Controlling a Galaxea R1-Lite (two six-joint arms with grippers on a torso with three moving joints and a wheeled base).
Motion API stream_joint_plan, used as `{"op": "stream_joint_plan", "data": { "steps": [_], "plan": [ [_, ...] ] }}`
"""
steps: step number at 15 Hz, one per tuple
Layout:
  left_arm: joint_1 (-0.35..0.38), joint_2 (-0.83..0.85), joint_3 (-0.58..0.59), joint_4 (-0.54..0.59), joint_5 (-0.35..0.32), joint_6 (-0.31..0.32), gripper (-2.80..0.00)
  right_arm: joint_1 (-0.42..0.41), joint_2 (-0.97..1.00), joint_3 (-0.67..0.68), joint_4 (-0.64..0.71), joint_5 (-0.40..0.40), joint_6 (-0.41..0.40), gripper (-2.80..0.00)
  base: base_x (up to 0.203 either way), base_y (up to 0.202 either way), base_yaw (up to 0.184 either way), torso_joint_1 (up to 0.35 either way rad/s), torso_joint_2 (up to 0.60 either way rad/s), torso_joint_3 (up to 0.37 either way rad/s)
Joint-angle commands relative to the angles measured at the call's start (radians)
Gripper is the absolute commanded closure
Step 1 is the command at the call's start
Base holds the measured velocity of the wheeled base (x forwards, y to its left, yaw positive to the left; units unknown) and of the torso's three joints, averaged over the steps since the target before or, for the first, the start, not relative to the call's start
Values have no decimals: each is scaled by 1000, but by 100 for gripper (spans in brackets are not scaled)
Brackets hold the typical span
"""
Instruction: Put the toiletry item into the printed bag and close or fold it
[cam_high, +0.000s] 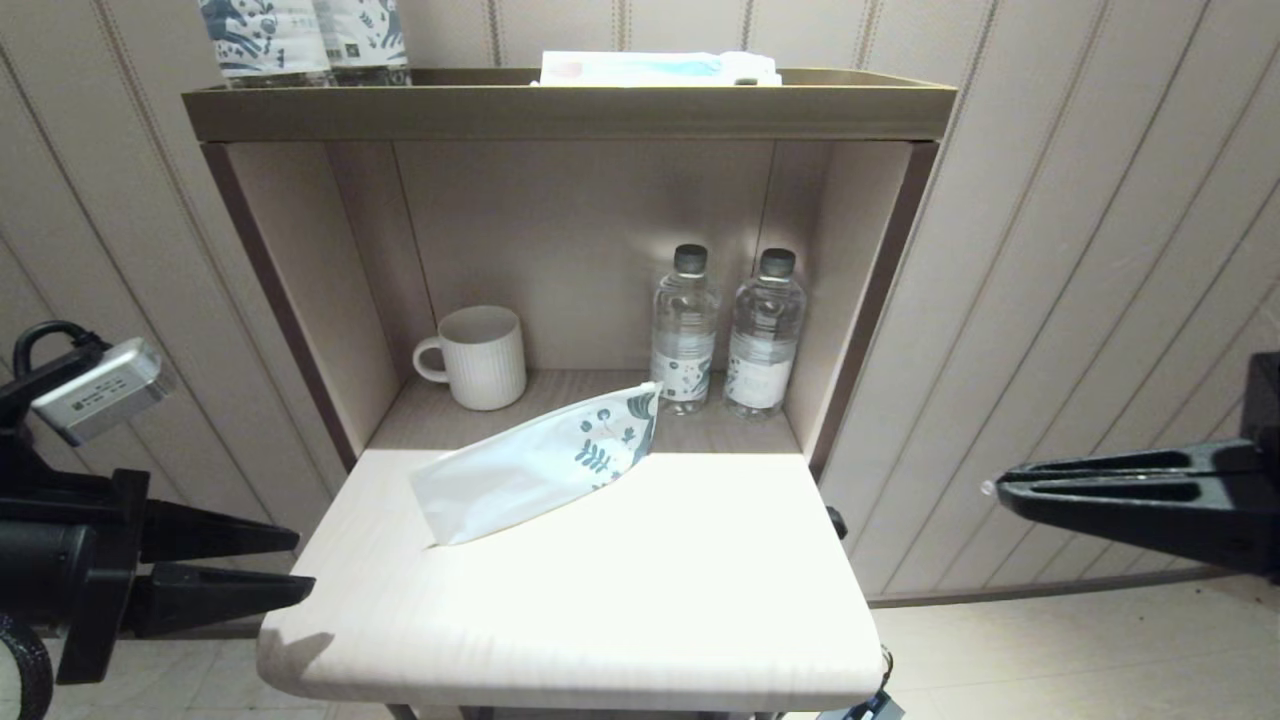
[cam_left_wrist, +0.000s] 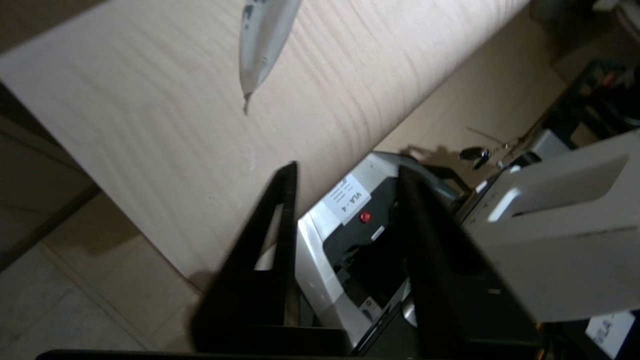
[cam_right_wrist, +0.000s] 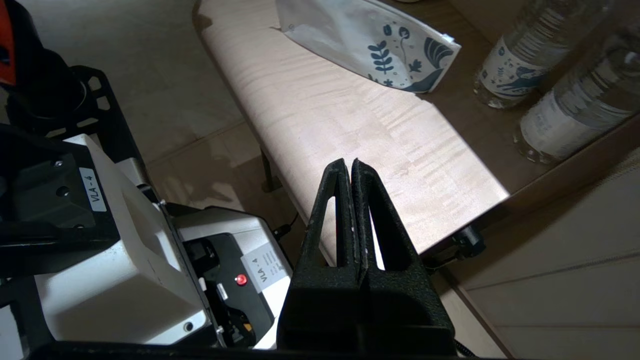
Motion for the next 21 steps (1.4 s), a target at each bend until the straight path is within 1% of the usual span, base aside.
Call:
{"op": "stream_joint_plan", "data": {
  "steps": [1,2,3,4,6,7,8,9,10,12,13,14,15,16,17,18,19,20,21],
  "plan": [
    [30,-84,5,-27,5,-119,0,-3,-66,23,3,-12,7,0,0,0,0,0,0,0],
    [41,-131,12,-51,22,-171,0,-7,-103,32,7,-43,9,0,0,0,0,0,0,0],
    [49,-183,28,-67,50,-209,0,-8,-137,36,20,-81,9,0,0,0,0,0,0,0],
    [54,-242,58,-77,94,-235,0,-9,-171,33,56,-128,9,0,0,0,0,0,0,0],
    [59,-388,137,-86,210,-267,0,-11,-244,24,142,-245,10,0,0,0,0,0,0,0],
    [60,-472,168,-85,257,-288,0,-15,-290,27,174,-303,10,0,0,0,0,0,0,0],
    [61,-576,193,-78,304,-326,0,-36,-349,37,208,-357,13,0,0,0,0,0,0,0],
    [62,-673,206,-54,348,-357,0,-77,-413,54,236,-393,17,0,0,0,0,0,0,0],
    [65,-755,213,-10,399,-383,0,-145,-476,72,263,-418,19,0,0,0,0,0,0,0],
    [88,-904,232,67,501,-435,0,-331,-631,126,325,-441,23,0,0,0,0,0,0,0],
    [101,-952,247,93,535,-454,0,-392,-712,173,348,-445,25,0,0,0,0,0,0,0],
    [110,-970,280,111,585,-469,0,-436,-773,248,370,-459,41,0,0,0,0,0,0,0],
    [114,-970,329,111,620,-476,0,-461,-801,325,381,-472,80,0,0,0,0,0,0,0],
    [115,-970,384,73,639,-475,0,-467,-801,399,376,-469,107,0,0,0,0,0,0,0],
    [116,-970,455,6,651,-469,0,-460,-799,483,340,-463,120,0,0,0,0,0,0,0],
    [116,-970,541,-82,660,-449,0,-455,-798,577,261,-461,127,0,0,0,0,0,0,0],
    [116,-970,630,-190,672,-426,0,-452,-798,677,150,-467,129,0,0,0,0,0,0,0],
    [116,-969,714,-300,694,-409,0,-450,-799,774,38,-499,126,0,0,0,0,0,0,0],
    [116,-969,786,-390,725,-396,0,-450,-801,863,-43,-568,118,0,0,0,0,0,0,0]
  ]
}}
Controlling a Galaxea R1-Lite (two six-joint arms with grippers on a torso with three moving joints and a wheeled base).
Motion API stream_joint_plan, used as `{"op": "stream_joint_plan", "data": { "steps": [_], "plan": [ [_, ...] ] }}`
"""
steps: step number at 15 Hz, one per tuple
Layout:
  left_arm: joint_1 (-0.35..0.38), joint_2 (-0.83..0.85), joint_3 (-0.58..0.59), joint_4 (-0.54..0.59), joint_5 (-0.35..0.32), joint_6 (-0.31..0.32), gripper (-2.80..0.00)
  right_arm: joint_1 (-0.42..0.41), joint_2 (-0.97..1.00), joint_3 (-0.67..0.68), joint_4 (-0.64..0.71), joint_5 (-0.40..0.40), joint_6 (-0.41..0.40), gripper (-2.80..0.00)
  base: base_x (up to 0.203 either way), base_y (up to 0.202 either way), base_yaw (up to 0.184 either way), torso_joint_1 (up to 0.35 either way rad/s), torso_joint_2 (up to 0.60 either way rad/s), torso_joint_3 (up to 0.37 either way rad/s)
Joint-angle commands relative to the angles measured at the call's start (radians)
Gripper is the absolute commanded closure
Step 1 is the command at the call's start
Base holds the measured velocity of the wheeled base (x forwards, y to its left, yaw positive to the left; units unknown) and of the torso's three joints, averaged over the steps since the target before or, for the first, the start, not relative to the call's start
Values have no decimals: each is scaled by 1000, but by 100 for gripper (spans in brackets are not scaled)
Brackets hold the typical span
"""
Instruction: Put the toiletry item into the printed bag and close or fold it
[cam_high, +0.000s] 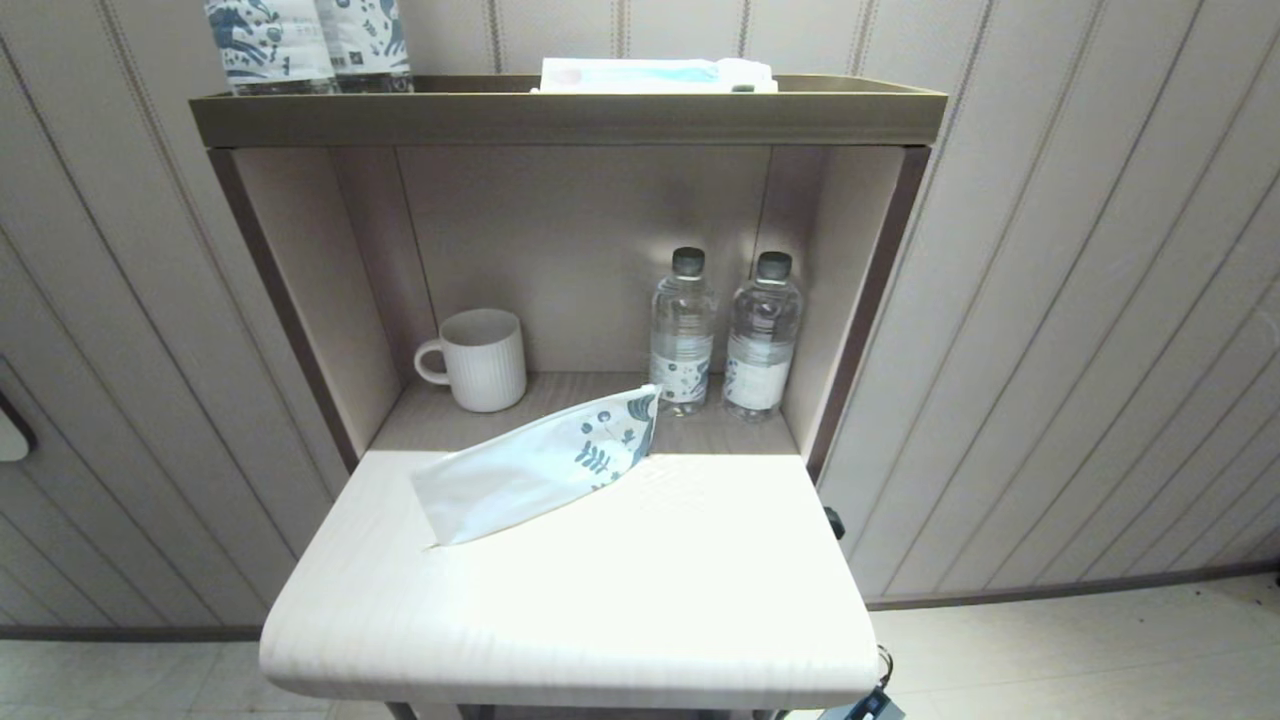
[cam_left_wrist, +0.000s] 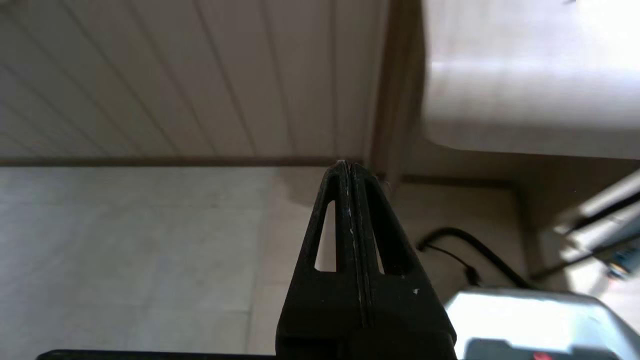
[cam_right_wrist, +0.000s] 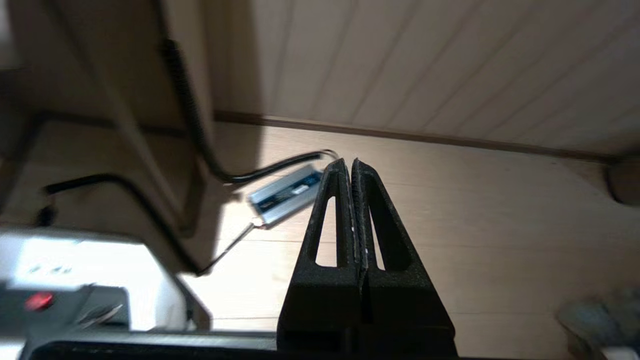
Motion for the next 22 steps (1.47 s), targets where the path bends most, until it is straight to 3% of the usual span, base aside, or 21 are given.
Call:
{"op": "stream_joint_plan", "data": {
  "steps": [1,2,3,7,9,11,13,14,19,22],
  "plan": [
    [1,1,121,-151,29,13,0,1,-6,140,-132,-127,-4,0,0,0,0,0,0,0],
    [1,2,150,-176,33,24,0,-2,-5,162,-166,-205,13,0,0,0,0,0,0,0],
    [1,-1,165,-183,17,26,0,-24,-6,166,-176,-222,14,0,0,0,0,0,0,0],
    [1,0,220,-246,4,39,0,-217,-21,168,-176,-212,-50,0,0,0,0,0,0,0],
    [1,-3,220,-249,1,49,0,-209,-69,167,-174,-194,-65,0,0,0,0,0,0,0],
    [1,-1,220,-355,-29,69,0,-189,-216,164,-148,-27,-73,0,0,0,0,0,0,0],
    [1,-1,220,-427,-51,114,0,-176,-273,180,-113,217,21,0,0,0,0,0,0,0],
    [1,-2,220,-424,-52,106,0,-174,-273,194,-107,284,49,0,0,0,0,0,0,0],
    [1,-2,220,-422,-52,95,0,-173,-273,199,-100,267,74,0,0,0,0,0,0,0],
    [1,-3,220,-489,-52,112,0,-173,-273,205,-110,262,77,0,0,0,0,0,0,0]
  ]
}}
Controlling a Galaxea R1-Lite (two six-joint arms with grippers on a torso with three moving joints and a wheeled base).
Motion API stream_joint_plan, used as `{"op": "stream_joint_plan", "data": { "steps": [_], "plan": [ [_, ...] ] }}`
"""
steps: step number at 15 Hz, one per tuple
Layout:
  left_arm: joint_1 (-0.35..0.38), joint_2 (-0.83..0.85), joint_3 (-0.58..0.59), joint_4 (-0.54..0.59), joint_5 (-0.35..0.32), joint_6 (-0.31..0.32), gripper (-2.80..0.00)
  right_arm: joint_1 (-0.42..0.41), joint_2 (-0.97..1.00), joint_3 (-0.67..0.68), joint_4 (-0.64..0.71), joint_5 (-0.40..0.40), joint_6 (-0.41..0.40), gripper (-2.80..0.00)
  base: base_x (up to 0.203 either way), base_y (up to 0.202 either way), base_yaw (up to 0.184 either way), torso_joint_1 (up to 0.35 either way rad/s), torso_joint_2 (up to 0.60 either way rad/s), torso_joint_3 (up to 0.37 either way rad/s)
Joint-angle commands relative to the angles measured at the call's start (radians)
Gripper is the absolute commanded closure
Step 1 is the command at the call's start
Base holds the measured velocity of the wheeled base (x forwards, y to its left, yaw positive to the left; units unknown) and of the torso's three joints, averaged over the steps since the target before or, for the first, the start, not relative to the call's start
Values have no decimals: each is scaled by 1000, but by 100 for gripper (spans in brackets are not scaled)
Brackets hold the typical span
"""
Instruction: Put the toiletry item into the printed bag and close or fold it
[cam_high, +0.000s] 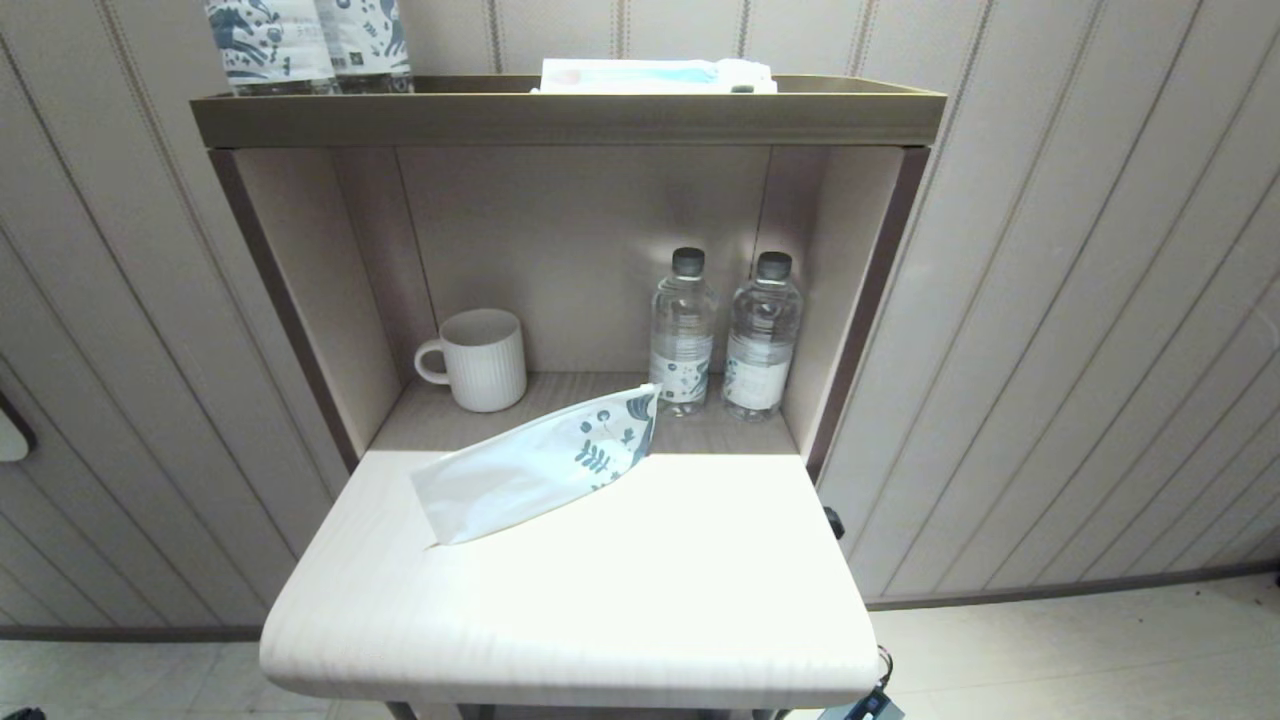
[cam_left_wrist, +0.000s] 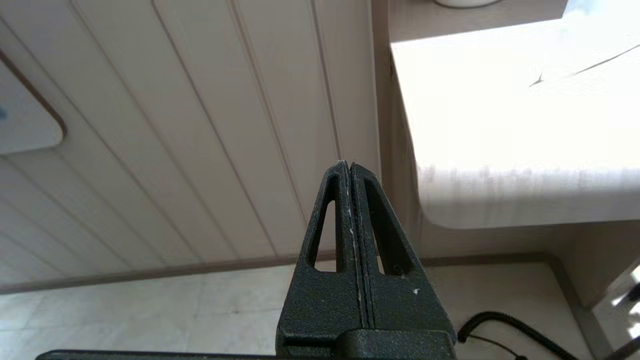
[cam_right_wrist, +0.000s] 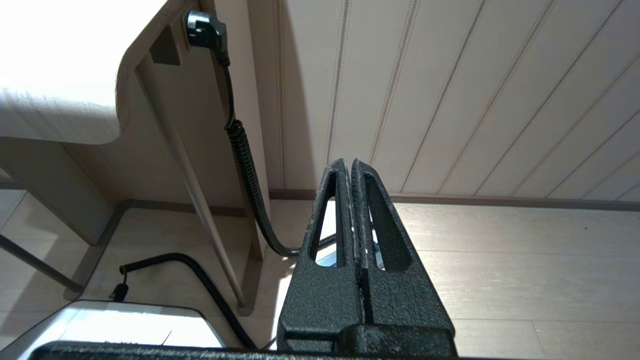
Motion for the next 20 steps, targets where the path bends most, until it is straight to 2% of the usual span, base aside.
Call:
{"op": "stream_joint_plan", "data": {
  "steps": [1,3,4,6,8,12,18,20],
  "plan": [
    [0,6,0,6,0,0,0,0,0,20,-31,-2,0,0,0,0,0,0,0,0],
    [0,4,0,29,0,-6,0,2,0,66,-239,-3,-11,0,0,0,0,0,0,0],
    [-1,6,0,33,0,-17,0,2,0,78,-259,-6,-5,0,0,0,0,0,0,0],
    [-1,6,0,54,6,-60,0,3,0,90,-216,-21,57,0,0,0,0,0,0,0],
    [-45,-29,0,71,15,-91,0,3,0,90,-216,-21,57,0,0,0,0,0,0,0],
    [-85,-272,0,68,23,-101,0,3,0,90,-216,-21,59,0,0,0,0,0,0,0],
    [-89,-280,0,66,40,-124,0,0,0,90,-216,-21,59,0,0,0,0,0,0,0],
    [-89,-280,0,61,41,-149,0,0,0,90,-216,-21,59,0,0,0,0,0,0,0]
  ]
}}
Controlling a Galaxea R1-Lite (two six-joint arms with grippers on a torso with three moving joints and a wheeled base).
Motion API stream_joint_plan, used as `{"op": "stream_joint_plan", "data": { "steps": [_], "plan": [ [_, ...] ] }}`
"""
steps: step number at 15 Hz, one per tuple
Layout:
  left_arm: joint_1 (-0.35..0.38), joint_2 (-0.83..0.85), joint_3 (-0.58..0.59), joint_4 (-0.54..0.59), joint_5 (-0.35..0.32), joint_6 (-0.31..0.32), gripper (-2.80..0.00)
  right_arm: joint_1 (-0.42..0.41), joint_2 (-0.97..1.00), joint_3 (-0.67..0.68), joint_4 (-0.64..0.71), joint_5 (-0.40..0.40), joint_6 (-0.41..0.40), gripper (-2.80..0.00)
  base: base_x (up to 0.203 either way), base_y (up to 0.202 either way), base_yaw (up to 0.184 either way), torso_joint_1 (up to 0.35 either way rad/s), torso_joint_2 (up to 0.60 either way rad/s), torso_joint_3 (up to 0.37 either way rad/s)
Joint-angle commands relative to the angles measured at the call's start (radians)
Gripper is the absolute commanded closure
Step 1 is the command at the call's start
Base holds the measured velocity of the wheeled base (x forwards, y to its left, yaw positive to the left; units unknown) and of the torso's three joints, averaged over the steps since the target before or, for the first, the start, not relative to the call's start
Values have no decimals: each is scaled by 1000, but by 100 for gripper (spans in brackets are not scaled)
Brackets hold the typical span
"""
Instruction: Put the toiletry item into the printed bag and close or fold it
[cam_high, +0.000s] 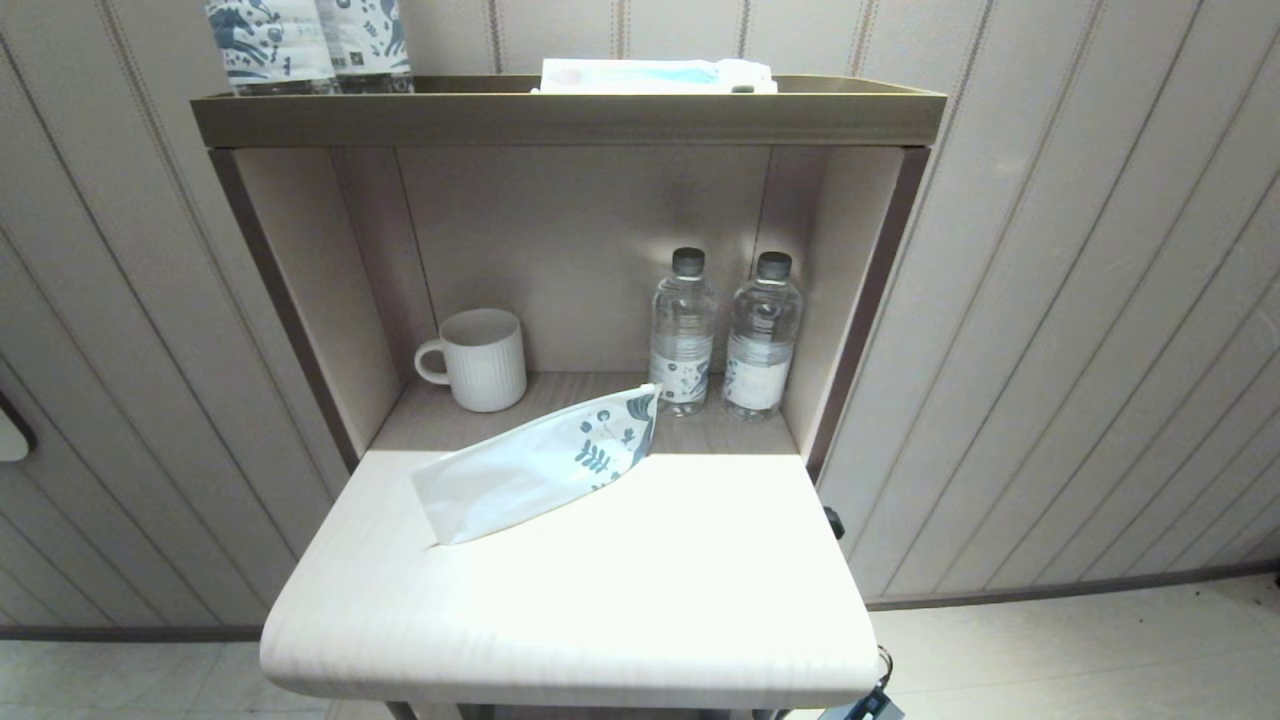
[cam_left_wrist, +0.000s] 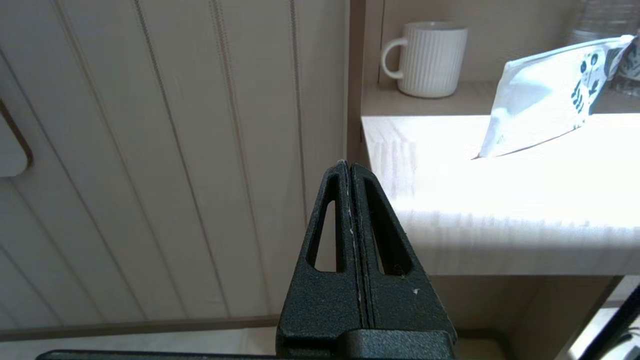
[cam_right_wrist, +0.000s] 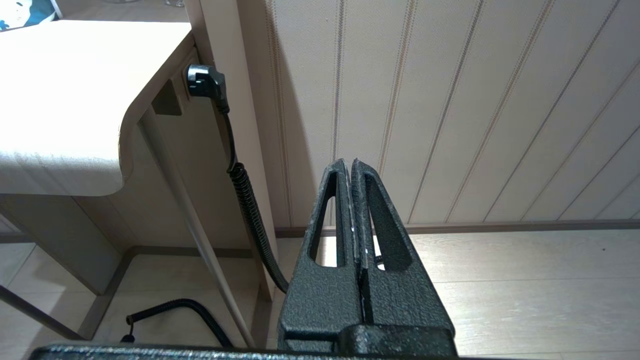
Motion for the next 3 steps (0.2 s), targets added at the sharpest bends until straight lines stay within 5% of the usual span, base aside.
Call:
{"op": "stream_joint_plan", "data": {
  "steps": [1,3],
  "plan": [
    [0,-3,0,-2,0,-3,0,0,0,0,0,0,-1,0,0,0,0,0,0,0],
    [0,-3,0,-2,1,-2,0,1,0,0,0,0,-1,0,0,0,0,0,0,0]
  ]
}}
